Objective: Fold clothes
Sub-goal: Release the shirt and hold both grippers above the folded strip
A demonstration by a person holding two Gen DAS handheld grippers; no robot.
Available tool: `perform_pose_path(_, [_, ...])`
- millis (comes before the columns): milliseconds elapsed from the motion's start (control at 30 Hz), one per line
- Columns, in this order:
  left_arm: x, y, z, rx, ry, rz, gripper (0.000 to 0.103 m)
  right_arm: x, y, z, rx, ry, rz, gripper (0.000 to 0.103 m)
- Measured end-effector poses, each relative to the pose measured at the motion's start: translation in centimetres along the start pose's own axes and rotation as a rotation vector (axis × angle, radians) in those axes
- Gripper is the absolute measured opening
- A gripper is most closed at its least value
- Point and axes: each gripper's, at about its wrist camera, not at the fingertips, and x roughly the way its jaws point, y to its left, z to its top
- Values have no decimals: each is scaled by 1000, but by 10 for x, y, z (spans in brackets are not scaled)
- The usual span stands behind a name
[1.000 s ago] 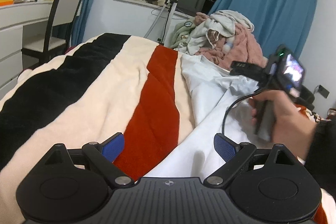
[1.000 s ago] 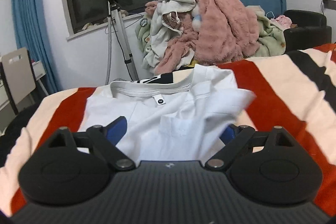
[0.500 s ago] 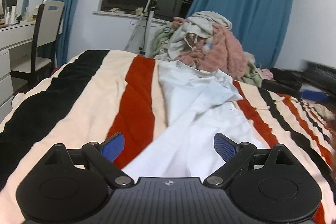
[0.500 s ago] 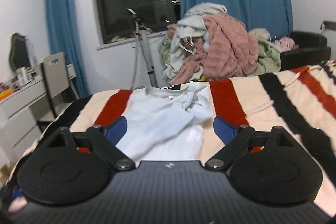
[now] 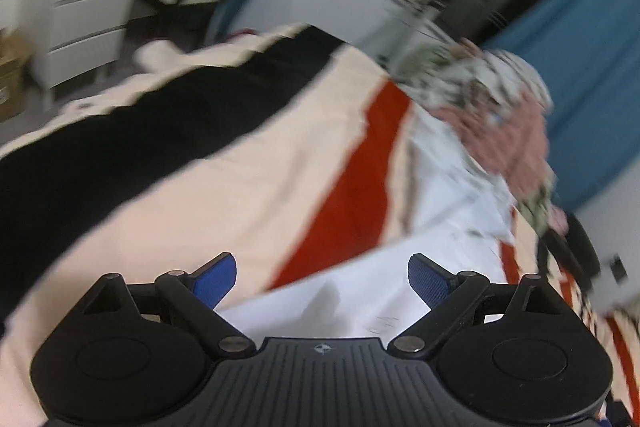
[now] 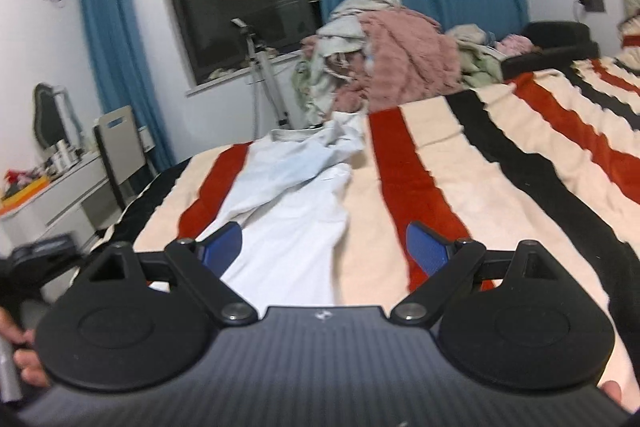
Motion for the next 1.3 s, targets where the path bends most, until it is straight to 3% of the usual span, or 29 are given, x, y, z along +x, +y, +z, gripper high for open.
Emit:
perform_pose_path(100, [-6, 23, 3, -91, 29, 80, 91, 0, -6, 1, 32, -9, -9, 91])
perform_pose_path(167, [-2, 34, 1, -153, 86, 81, 84, -1, -10, 0, 51, -5, -11, 91])
perform_pose_path(267, [-2, 33, -2, -143, 107, 62, 75, 0, -16, -2, 86, 15, -6, 91])
perform_pose_path(367, [-1, 33, -3, -148, 142, 94, 60, 0, -19, -2, 104, 25, -3, 91])
perform_pose_path(567, [2, 28, -7, -142, 195, 190, 20, -4, -31, 0, 155, 20, -5, 91])
perform_pose_path(600, [2, 25, -8, -124, 195, 200, 5, -4, -34, 0, 169, 21, -2, 91])
perform_pose_path(733, [-18, 5, -15, -13, 125, 218, 4, -8, -42, 2, 212, 20, 6, 91])
perform_pose_path(867, [-70, -47, -40, 242, -33, 172, 3, -15, -47, 6, 237, 4, 37, 90])
perform_pose_path(967, [-112, -92, -76, 445, -121, 50, 3, -20, -49, 10, 252, -18, 60, 91])
perform_pose_path(1067, [-131, -126, -118, 557, -99, -81, 3, -25, -52, 15, 251, -53, 65, 91])
perform_pose_path(1167, [-124, -150, -164, 648, -11, -181, 3, -30, -55, 19, 227, -88, 35, 90])
perform_pose_path(1300, [-87, -158, -210, 755, 119, -167, 3, -32, -60, 20, 229, -96, 21, 91])
